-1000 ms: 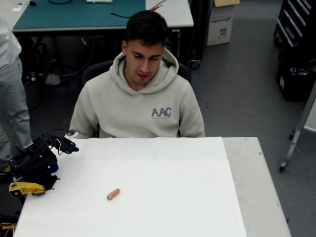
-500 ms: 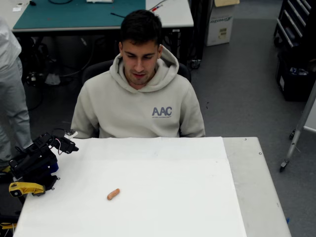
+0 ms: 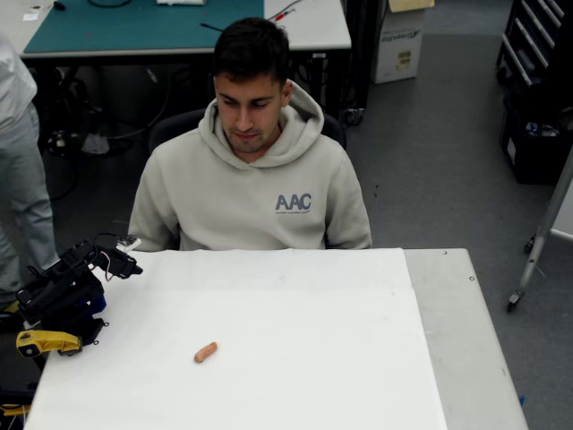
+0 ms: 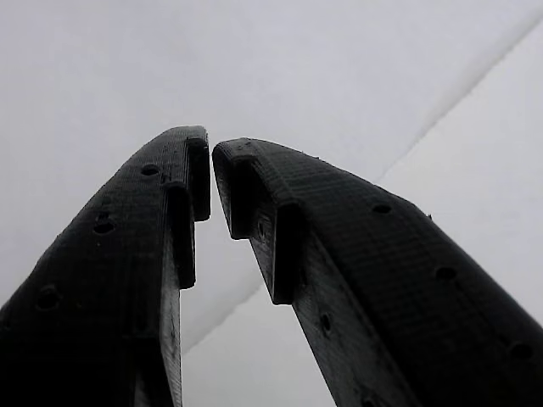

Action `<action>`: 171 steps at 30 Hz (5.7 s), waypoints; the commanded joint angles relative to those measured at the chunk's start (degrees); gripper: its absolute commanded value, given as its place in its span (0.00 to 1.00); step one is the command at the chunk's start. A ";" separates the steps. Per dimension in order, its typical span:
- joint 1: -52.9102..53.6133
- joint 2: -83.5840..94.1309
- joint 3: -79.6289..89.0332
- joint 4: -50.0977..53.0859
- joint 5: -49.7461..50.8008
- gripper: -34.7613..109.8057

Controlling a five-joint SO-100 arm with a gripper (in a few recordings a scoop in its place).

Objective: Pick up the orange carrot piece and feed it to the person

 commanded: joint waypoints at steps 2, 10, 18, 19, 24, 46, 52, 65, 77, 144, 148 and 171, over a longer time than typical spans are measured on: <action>-0.97 0.88 -2.02 0.88 -0.44 0.22; -0.97 0.88 -2.02 0.88 -0.44 0.22; -0.97 0.88 -2.02 0.88 -0.44 0.22; -0.97 0.88 -2.02 0.88 -0.44 0.22; -0.97 0.88 -2.02 0.88 -0.44 0.22; -0.97 0.88 -2.02 0.88 -0.44 0.22; -0.97 0.88 -2.02 0.88 -0.44 0.22; -0.97 0.62 -2.02 0.88 -0.44 0.22; -0.97 0.44 -3.43 0.70 -0.62 0.22; 50.01 -95.62 -79.63 1.49 -37.44 0.22; 52.65 -98.53 -82.62 1.58 -39.90 0.22; 62.75 -106.96 -89.82 1.58 -48.43 0.22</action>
